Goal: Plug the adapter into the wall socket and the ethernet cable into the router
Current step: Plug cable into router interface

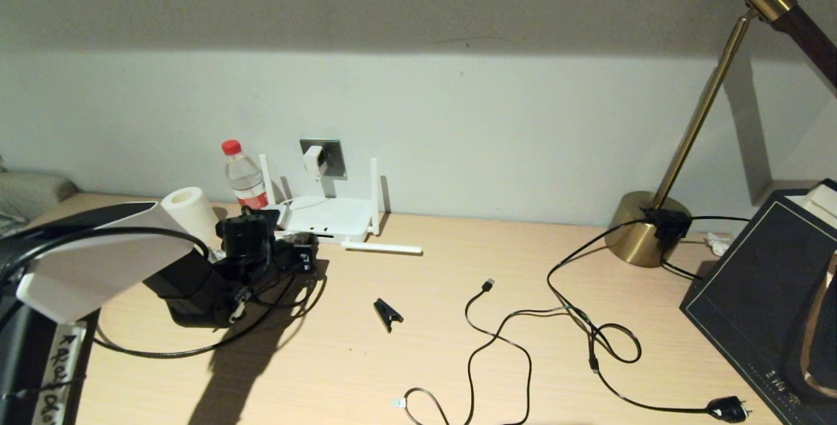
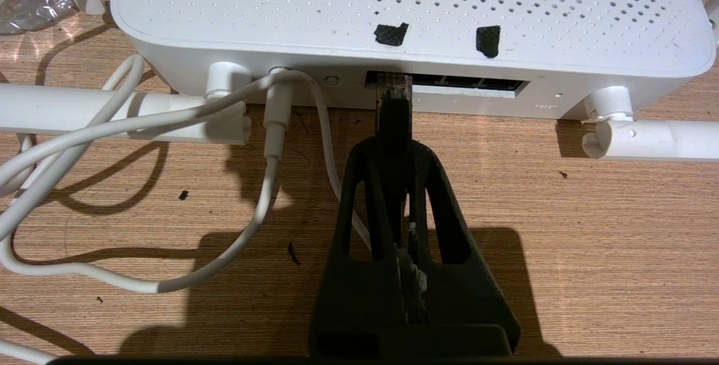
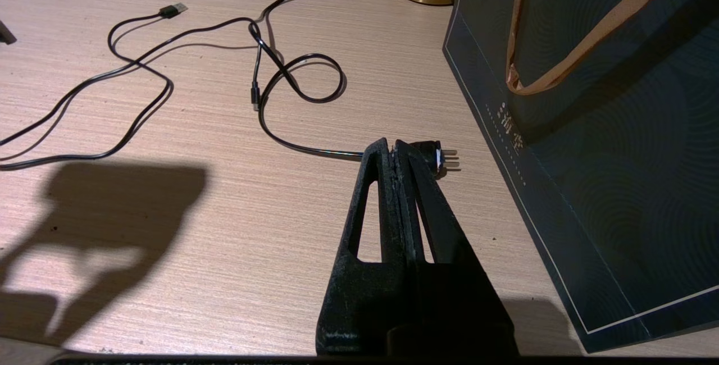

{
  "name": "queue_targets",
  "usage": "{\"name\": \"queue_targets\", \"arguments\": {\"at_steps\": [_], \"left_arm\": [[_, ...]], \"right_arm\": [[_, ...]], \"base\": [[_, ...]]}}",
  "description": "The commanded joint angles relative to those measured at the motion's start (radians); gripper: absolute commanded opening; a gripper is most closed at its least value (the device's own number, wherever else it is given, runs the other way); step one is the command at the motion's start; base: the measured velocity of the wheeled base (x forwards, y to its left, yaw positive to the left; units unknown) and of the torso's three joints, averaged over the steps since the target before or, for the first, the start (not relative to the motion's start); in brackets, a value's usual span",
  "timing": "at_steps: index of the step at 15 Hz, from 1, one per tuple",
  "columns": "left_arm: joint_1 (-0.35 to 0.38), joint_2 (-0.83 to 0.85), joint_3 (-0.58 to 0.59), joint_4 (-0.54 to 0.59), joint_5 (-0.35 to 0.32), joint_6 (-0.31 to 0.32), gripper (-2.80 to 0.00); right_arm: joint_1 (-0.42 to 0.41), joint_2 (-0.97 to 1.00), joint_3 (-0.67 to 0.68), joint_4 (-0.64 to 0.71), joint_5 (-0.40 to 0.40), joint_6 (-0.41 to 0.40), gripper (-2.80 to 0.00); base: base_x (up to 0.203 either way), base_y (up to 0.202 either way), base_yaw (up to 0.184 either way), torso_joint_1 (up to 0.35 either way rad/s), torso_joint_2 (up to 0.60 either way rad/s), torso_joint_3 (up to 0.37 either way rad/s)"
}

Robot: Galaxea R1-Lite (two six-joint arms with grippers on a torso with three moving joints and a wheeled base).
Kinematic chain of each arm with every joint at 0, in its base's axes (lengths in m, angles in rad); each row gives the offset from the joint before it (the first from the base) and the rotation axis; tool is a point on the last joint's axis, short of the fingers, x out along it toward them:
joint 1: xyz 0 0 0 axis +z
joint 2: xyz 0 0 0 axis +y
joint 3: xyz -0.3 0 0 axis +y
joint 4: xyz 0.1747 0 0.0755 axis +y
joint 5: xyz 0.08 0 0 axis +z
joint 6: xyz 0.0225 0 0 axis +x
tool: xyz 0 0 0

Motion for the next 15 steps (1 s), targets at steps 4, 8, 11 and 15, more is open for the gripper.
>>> {"name": "queue_targets", "arguments": {"at_steps": [4,8,11,15], "left_arm": [[0.000,-0.001,0.003,-0.005,-0.001,0.000,-2.80],[0.000,-0.001,0.004,-0.005,-0.001,0.000,-2.80],[0.000,-0.003,0.006,-0.005,0.001,0.000,-2.80],[0.000,-0.003,0.006,-0.005,0.001,0.000,-2.80]], "right_arm": [[0.000,0.001,0.000,0.001,0.001,0.000,-2.80],[0.000,0.001,0.000,0.001,0.000,0.000,-2.80],[0.000,0.001,0.000,0.001,0.001,0.000,-2.80],[0.000,0.001,-0.001,0.001,0.001,0.000,-2.80]], "base": [[0.000,0.000,0.000,0.000,0.00,0.000],[0.000,0.000,0.000,0.000,0.00,0.000],[0.000,0.000,0.000,0.000,0.00,0.000],[0.000,0.000,0.000,0.000,0.00,0.000]]}}
